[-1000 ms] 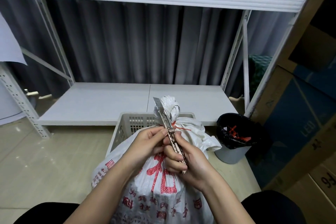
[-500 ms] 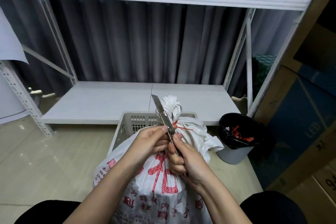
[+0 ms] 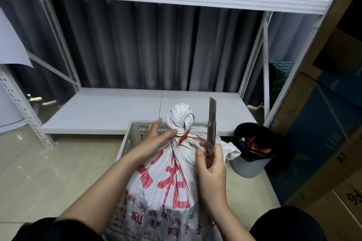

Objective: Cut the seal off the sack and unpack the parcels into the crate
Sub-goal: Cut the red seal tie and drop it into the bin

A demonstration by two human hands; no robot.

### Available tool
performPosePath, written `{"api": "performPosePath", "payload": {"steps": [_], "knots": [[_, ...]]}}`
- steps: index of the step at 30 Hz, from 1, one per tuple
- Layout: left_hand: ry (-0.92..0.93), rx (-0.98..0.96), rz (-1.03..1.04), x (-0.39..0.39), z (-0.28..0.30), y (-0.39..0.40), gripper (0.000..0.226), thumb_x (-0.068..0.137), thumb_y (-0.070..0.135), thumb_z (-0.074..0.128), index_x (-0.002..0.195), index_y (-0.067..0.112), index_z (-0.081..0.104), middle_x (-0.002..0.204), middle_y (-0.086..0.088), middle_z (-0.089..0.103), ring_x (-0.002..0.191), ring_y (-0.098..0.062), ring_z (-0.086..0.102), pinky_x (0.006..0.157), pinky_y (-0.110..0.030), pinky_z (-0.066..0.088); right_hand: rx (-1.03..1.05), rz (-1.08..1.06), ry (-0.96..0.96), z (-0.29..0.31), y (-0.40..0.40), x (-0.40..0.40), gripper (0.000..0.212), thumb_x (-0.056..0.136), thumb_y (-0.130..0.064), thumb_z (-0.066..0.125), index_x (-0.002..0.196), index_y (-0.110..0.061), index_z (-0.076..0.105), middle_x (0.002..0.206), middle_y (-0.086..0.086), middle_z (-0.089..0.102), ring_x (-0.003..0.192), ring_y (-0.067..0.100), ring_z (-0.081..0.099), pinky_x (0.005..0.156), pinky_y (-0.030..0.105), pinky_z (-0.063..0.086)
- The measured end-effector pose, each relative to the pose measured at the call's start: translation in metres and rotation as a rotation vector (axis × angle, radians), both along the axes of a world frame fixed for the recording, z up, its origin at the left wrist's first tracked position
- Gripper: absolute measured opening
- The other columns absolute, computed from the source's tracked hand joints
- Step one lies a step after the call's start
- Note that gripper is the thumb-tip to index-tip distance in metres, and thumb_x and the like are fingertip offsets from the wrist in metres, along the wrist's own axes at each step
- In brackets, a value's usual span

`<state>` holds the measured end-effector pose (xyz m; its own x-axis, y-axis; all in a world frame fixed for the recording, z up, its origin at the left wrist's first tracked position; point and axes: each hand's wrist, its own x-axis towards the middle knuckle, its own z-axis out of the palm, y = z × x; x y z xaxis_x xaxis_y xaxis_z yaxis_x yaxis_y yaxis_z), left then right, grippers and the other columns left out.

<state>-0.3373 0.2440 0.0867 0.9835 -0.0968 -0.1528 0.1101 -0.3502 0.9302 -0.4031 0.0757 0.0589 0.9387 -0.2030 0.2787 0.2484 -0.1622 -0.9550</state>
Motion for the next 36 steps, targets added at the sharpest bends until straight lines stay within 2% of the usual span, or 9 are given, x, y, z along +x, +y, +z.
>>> {"api": "performPosePath", "payload": {"steps": [3,7,13,17,20,22,25,31,36], "knots": [[0.162,-0.196,-0.231,0.020,0.006,0.005,0.090,0.065,0.049,0.077,0.141,0.018,0.040,0.132,-0.001,0.058,0.115,-0.017,0.062,0.100,-0.034,0.048,-0.106,0.025,-0.062,-0.007,-0.003,0.006,0.011,0.085,-0.030,0.057,0.083,-0.020,0.053,0.070,-0.007,0.056,0.061,0.002,0.050,0.056,0.018,0.038],[0.172,-0.227,-0.230,0.039,0.009,-0.004,0.068,0.074,0.019,0.078,0.132,0.012,0.044,0.119,-0.005,0.066,0.107,-0.022,0.065,0.095,-0.035,0.051,-0.114,0.076,-0.056,-0.009,-0.010,0.024,0.012,0.078,-0.032,0.058,0.077,-0.025,0.049,0.067,-0.015,0.055,0.059,0.001,0.049,0.056,0.012,0.036],[0.151,-0.234,-0.243,0.036,0.009,-0.017,0.060,0.066,0.031,0.081,0.119,0.015,0.057,0.112,-0.003,0.071,0.102,-0.019,0.068,0.085,-0.026,0.054,0.093,0.094,-0.065,-0.005,-0.024,0.044,0.032,0.072,-0.046,0.055,0.085,-0.017,0.052,0.071,-0.003,0.052,0.063,0.003,0.050,0.063,0.020,0.041],[0.105,-0.284,-0.170,0.020,0.007,-0.022,0.033,0.081,0.030,0.073,0.110,0.017,0.066,0.108,-0.005,0.073,0.099,-0.020,0.070,0.087,-0.030,0.053,0.168,0.122,-0.027,-0.001,-0.024,0.054,0.031,0.073,-0.045,0.056,0.087,-0.017,0.052,0.070,-0.004,0.053,0.065,0.009,0.050,0.066,0.028,0.042],[0.058,-0.364,-0.014,0.010,0.003,-0.026,0.033,0.083,0.032,0.070,0.110,0.013,0.069,0.101,-0.005,0.075,0.093,-0.022,0.072,0.091,-0.037,0.054,0.082,0.125,0.000,0.004,-0.019,0.050,0.026,0.082,-0.041,0.059,0.095,-0.019,0.055,0.083,-0.003,0.062,0.077,0.006,0.057,0.076,0.022,0.045],[0.041,-0.388,0.090,0.006,-0.003,-0.028,0.037,0.077,0.037,0.075,0.105,0.013,0.072,0.097,-0.005,0.076,0.090,-0.023,0.073,0.092,-0.042,0.053,0.004,0.065,-0.005,0.008,-0.012,0.041,0.017,0.087,-0.026,0.064,0.090,-0.014,0.052,0.078,-0.003,0.060,0.069,-0.001,0.055,0.069,0.017,0.044],[0.008,-0.383,0.269,0.002,-0.010,-0.033,0.040,0.066,0.046,0.079,0.093,0.017,0.076,0.088,-0.003,0.077,0.084,-0.022,0.074,0.089,-0.047,0.055,-0.110,-0.059,0.001,0.016,-0.001,0.024,0.028,0.079,-0.033,0.071,0.088,-0.018,0.049,0.078,-0.007,0.062,0.073,0.003,0.060,0.069,0.026,0.047],[-0.034,-0.224,0.491,-0.002,-0.015,-0.044,0.055,0.051,0.074,0.069,0.079,0.027,0.075,0.075,0.007,0.075,0.079,-0.018,0.071,0.085,-0.041,0.055,-0.356,-0.123,0.060,0.010,0.016,0.015,0.040,0.077,-0.040,0.072,0.096,-0.019,0.044,0.094,-0.004,0.061,0.087,0.019,0.057,0.069,0.033,0.042],[-0.011,-0.227,0.437,0.002,-0.016,-0.038,0.053,0.064,0.064,0.069,0.078,0.013,0.074,0.076,-0.003,0.074,0.072,-0.020,0.067,0.069,-0.032,0.049,-0.306,-0.096,-0.033,-0.005,0.020,0.013,0.021,0.083,-0.027,0.069,0.096,-0.027,0.053,0.088,-0.011,0.064,0.078,0.008,0.058,0.067,0.027,0.045]]}}
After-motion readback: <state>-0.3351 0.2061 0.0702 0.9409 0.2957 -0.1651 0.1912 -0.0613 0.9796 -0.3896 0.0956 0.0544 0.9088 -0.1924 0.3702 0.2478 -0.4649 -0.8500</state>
